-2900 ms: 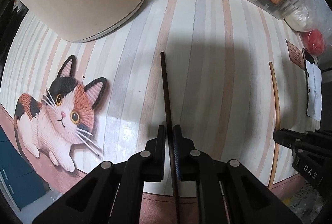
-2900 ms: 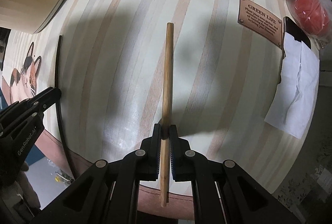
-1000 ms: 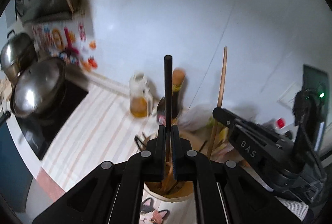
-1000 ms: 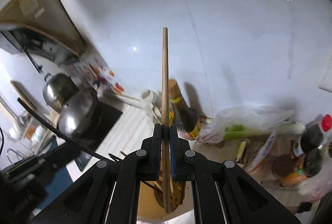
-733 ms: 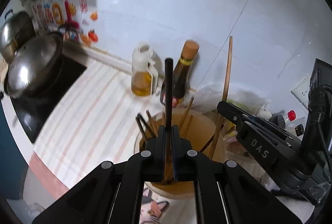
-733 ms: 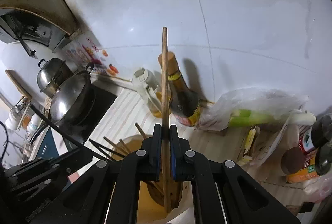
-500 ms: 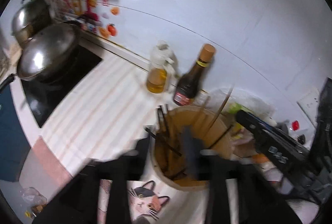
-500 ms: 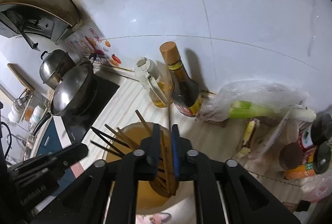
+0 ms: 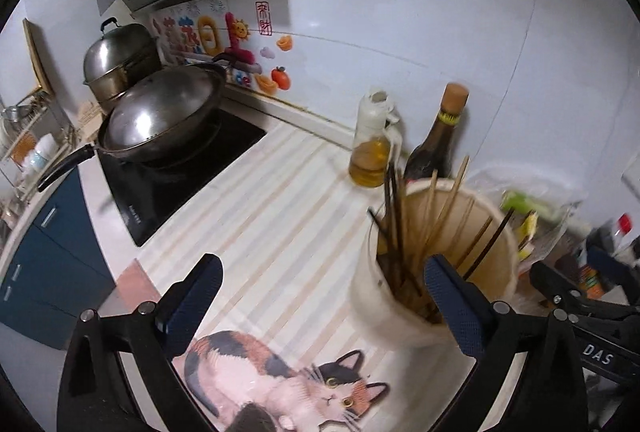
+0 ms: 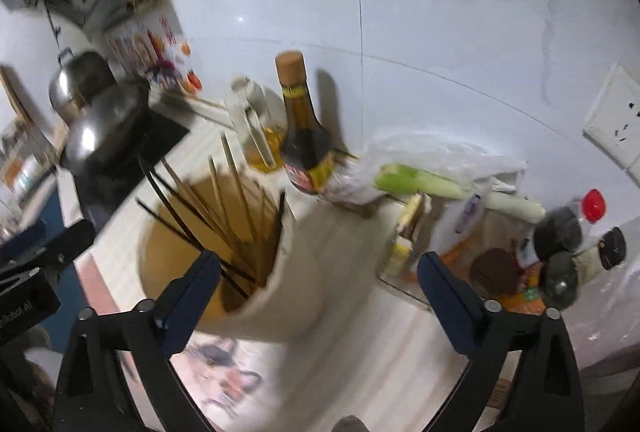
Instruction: Organize utensils
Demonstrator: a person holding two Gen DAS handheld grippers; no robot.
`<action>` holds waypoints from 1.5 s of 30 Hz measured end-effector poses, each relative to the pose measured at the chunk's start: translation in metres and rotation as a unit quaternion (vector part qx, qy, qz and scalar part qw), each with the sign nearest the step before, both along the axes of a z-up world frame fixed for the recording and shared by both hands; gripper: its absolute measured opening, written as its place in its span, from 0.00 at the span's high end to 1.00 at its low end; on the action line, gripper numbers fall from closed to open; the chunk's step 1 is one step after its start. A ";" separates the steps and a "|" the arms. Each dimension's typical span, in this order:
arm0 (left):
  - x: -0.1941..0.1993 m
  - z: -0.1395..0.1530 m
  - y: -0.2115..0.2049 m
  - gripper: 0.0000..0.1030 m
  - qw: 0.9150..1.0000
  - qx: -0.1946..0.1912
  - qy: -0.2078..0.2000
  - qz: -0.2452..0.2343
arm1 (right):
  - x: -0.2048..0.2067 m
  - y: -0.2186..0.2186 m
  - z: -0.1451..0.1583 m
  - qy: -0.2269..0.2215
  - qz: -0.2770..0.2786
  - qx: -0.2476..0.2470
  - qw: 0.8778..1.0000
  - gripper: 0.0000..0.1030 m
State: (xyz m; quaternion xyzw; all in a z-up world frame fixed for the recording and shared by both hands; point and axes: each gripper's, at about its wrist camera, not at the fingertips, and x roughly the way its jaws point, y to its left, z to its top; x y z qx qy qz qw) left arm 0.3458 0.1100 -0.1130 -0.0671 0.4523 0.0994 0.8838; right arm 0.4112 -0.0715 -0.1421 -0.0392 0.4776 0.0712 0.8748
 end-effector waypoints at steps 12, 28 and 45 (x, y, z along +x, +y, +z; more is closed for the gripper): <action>-0.054 0.009 -0.007 0.00 1.000 0.001 -0.021 0.019 | -0.050 -0.008 0.015 -0.038 0.002 -0.036 0.999 0.00; -0.206 0.104 -0.022 0.00 0.994 0.032 -0.106 -0.006 | -0.225 -0.024 0.121 -0.139 -0.041 -0.036 0.989 0.00; -0.297 0.153 -0.030 0.00 0.990 0.030 -0.134 -0.014 | -0.343 -0.029 0.196 -0.190 -0.046 -0.023 0.980 0.00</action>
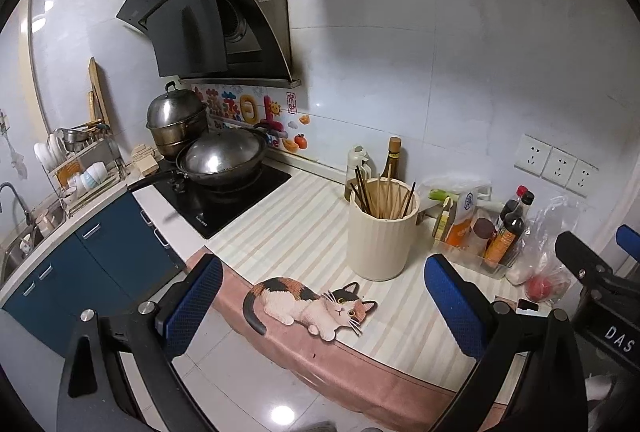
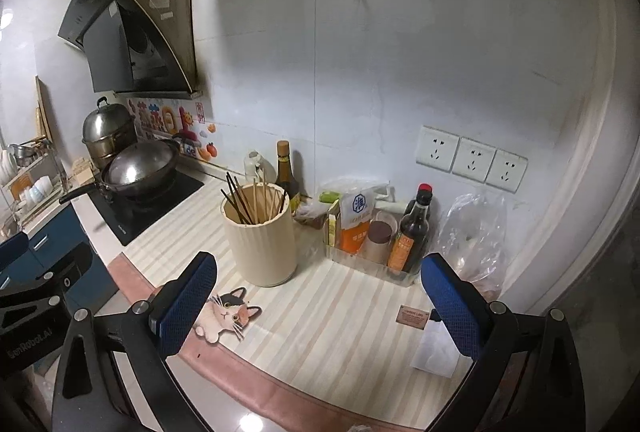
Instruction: Organize utensils
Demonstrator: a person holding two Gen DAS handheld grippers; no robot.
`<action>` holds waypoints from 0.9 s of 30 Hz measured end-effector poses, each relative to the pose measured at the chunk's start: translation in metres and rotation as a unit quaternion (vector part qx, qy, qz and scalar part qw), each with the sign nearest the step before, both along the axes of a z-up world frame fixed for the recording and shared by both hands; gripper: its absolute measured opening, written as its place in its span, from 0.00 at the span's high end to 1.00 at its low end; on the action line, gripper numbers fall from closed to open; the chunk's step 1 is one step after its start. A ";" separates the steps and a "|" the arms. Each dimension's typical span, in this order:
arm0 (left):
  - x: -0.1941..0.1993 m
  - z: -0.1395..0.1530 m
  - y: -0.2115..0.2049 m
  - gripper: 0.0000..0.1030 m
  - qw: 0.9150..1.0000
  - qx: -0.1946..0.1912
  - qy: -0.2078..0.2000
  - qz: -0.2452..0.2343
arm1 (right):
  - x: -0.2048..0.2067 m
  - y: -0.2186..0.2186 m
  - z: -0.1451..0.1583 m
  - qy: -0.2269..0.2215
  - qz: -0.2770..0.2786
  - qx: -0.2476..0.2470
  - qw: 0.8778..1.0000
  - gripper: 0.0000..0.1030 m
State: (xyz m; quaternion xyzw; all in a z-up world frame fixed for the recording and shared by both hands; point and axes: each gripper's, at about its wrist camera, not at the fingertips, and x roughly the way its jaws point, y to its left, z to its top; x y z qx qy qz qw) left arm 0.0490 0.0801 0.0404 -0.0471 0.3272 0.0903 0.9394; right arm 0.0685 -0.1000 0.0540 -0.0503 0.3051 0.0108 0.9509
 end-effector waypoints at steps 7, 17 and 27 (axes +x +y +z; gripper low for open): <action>0.000 0.001 -0.006 0.00 1.000 -0.003 0.011 0.014 | 0.001 -0.005 0.007 0.004 0.007 0.002 1.000 0.00; 0.020 0.000 -0.008 0.00 0.999 -0.017 0.039 0.029 | 0.031 -0.002 0.005 0.026 0.026 -0.011 0.999 0.00; 0.027 0.001 -0.010 0.00 0.999 -0.010 0.040 0.033 | 0.049 -0.001 0.007 0.027 0.030 -0.009 0.999 0.00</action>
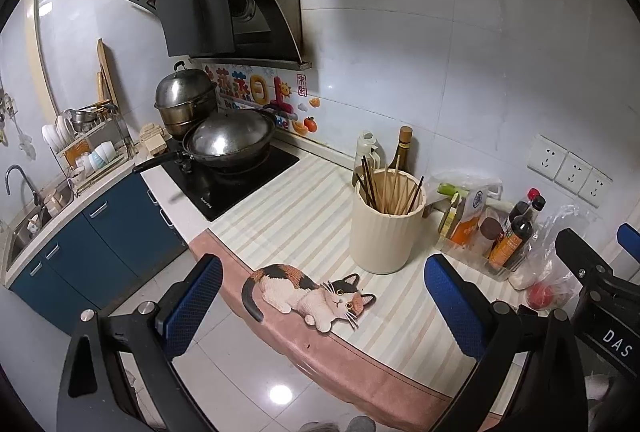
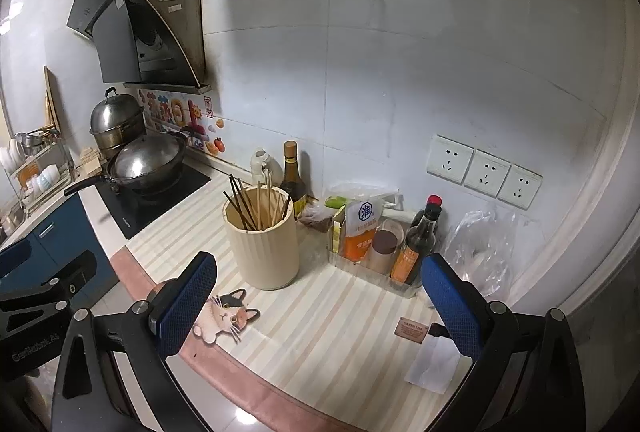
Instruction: Organize utensils
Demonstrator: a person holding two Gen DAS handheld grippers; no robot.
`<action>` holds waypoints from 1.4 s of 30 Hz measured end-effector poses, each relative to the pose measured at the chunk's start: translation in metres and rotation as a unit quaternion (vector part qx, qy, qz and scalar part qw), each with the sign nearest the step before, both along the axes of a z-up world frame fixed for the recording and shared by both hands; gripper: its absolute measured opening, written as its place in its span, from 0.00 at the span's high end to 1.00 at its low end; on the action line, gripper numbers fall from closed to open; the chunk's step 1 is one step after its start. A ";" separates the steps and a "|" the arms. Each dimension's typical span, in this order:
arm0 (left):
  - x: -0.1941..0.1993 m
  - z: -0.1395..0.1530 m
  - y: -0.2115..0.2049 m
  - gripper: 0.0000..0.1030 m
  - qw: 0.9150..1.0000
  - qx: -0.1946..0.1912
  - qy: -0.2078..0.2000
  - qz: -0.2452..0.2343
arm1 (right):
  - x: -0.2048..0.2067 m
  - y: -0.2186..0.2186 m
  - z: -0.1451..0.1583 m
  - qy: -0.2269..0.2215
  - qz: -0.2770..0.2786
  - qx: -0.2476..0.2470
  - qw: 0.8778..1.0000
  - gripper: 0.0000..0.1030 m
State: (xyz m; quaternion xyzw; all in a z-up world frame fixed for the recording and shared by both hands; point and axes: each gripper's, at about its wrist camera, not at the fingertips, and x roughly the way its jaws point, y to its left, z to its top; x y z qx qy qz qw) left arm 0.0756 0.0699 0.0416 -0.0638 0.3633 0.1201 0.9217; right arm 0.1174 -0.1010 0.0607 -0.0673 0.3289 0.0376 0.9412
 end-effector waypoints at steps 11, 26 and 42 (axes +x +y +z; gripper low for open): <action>0.003 0.002 -0.003 0.00 1.000 0.006 -0.001 -0.001 | 0.001 -0.001 -0.001 0.001 0.001 0.002 1.000 0.00; 0.004 0.005 -0.005 0.00 1.000 0.008 -0.004 -0.004 | 0.003 -0.001 -0.002 0.001 0.002 0.003 1.000 0.00; 0.006 0.006 -0.006 0.00 1.000 0.009 -0.004 -0.005 | 0.003 -0.002 -0.002 0.002 0.003 0.003 1.000 0.00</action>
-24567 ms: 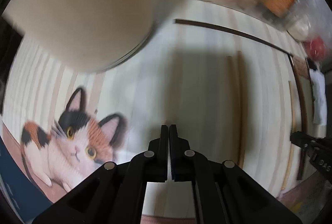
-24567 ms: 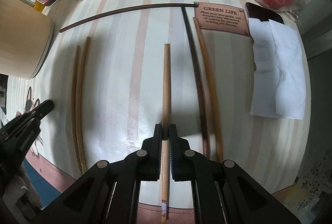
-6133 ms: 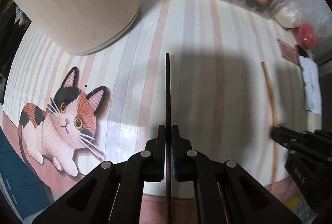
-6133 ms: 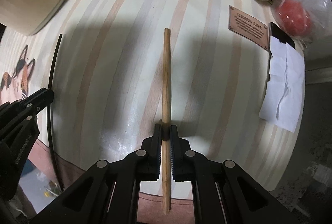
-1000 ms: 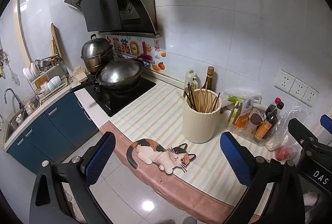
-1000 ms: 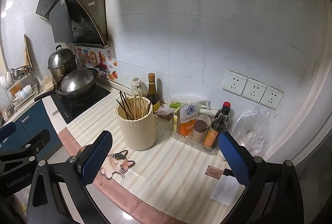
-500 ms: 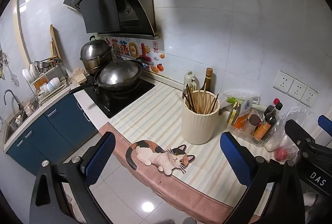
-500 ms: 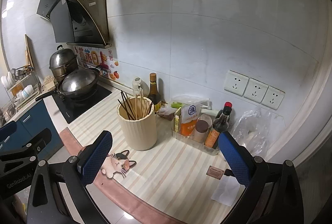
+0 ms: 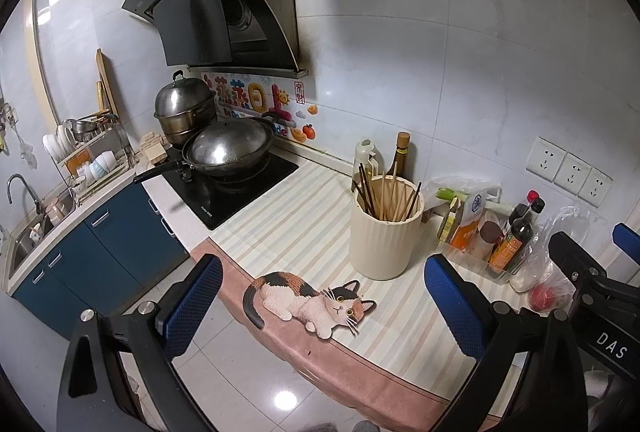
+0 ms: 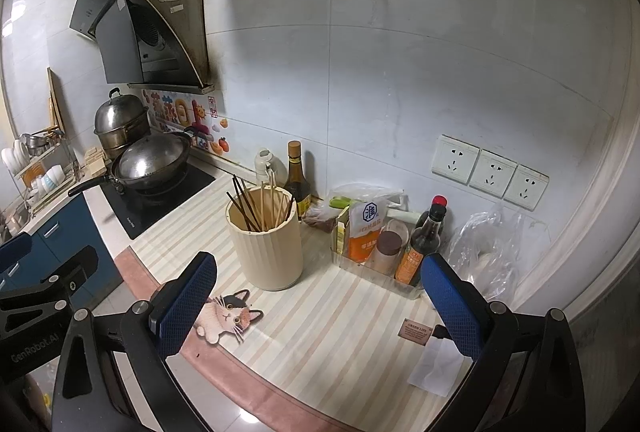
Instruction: Organize utensils
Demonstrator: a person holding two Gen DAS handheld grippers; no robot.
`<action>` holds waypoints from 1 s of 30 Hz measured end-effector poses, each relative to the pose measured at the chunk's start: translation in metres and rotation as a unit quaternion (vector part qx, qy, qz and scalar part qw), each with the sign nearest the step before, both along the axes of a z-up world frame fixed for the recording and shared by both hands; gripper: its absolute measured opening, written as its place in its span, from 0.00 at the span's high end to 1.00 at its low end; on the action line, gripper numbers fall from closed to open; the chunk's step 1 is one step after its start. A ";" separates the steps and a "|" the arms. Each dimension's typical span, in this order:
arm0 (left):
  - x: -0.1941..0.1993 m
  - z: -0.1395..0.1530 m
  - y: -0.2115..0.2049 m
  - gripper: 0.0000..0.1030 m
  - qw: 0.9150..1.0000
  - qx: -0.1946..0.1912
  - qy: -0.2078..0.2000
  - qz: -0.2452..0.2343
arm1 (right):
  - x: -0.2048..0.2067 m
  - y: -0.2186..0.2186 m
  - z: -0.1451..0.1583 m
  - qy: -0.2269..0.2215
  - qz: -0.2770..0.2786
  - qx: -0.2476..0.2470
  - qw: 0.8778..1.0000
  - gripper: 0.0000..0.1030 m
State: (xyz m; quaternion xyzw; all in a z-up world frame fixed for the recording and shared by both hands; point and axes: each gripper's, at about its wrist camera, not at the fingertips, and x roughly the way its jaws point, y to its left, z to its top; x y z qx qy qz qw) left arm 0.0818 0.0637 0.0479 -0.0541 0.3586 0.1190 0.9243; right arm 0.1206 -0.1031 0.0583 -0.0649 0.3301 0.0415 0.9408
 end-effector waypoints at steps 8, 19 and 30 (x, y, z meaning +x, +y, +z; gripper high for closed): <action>0.000 0.000 0.000 0.00 1.000 0.000 0.000 0.001 | 0.000 0.000 0.000 -0.001 0.000 0.001 1.000 0.00; 0.001 0.001 0.001 0.00 1.000 0.000 -0.001 0.000 | 0.001 0.001 -0.001 -0.002 0.002 0.001 1.000 0.00; 0.000 -0.001 0.002 0.00 1.000 0.001 -0.001 -0.003 | 0.002 0.002 -0.001 -0.001 0.002 0.001 1.000 0.00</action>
